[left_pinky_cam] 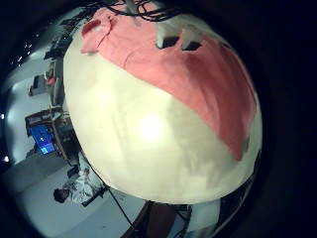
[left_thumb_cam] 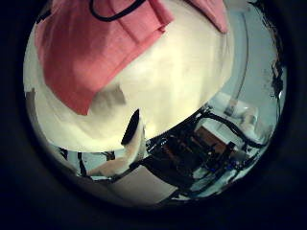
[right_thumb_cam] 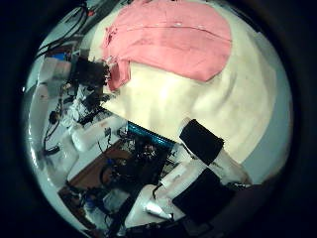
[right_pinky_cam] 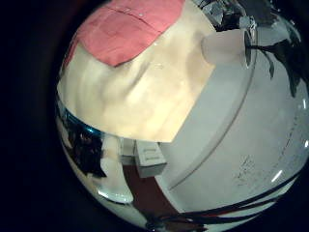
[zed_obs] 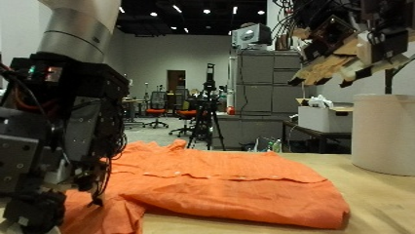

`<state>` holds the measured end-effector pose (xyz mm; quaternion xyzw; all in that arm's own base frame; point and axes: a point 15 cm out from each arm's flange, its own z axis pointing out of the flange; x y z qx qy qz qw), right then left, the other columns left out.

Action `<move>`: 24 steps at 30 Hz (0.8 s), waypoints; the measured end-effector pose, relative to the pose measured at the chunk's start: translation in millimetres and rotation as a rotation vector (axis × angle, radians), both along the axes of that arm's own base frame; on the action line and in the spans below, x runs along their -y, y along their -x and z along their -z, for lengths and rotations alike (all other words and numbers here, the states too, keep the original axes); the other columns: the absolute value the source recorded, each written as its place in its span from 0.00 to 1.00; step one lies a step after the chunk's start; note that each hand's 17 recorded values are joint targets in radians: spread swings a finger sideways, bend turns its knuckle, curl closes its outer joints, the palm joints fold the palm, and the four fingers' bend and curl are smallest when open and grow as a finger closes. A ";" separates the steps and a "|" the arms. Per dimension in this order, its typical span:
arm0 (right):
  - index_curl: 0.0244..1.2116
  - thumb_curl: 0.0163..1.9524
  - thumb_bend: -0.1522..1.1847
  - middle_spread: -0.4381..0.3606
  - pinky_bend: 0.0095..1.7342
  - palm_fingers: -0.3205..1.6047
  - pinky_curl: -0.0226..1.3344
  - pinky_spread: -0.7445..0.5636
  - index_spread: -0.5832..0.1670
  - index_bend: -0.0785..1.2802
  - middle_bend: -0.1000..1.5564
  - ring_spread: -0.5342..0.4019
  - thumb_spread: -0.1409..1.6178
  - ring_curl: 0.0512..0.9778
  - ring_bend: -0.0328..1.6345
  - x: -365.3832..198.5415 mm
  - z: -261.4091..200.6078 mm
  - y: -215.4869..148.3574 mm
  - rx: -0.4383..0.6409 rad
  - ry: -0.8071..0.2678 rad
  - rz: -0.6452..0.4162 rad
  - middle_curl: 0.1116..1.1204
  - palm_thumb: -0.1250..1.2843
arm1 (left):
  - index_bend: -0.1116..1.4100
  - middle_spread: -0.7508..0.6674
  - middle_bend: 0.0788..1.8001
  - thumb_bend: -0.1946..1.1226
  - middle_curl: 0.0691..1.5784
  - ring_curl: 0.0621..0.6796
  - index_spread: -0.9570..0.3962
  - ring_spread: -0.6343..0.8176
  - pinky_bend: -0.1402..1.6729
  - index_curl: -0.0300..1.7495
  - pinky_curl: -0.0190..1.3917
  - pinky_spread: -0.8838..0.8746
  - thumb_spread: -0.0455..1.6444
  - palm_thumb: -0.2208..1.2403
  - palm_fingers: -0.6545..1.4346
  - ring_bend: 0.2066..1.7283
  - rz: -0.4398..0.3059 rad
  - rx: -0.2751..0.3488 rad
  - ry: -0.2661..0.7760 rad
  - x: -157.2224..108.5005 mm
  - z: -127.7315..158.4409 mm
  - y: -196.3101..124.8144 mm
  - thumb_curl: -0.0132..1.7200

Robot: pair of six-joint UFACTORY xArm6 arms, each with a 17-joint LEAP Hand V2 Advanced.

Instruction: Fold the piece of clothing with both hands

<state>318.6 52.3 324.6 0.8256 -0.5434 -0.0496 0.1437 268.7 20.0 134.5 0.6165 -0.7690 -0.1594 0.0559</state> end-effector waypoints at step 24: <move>0.21 0.13 0.10 0.56 0.17 0.36 0.24 0.74 0.36 0.15 0.20 0.73 0.79 0.25 0.24 3.1 6.8 -6.4 -0.004 0.000 0.003 0.24 0.52 | 0.35 0.15 0.42 0.21 0.34 0.47 0.34 0.04 0.59 0.28 0.35 0.09 0.61 0.78 0.90 0.38 0.010 -0.131 -0.056 -3.0 -19.0 5.0 0.36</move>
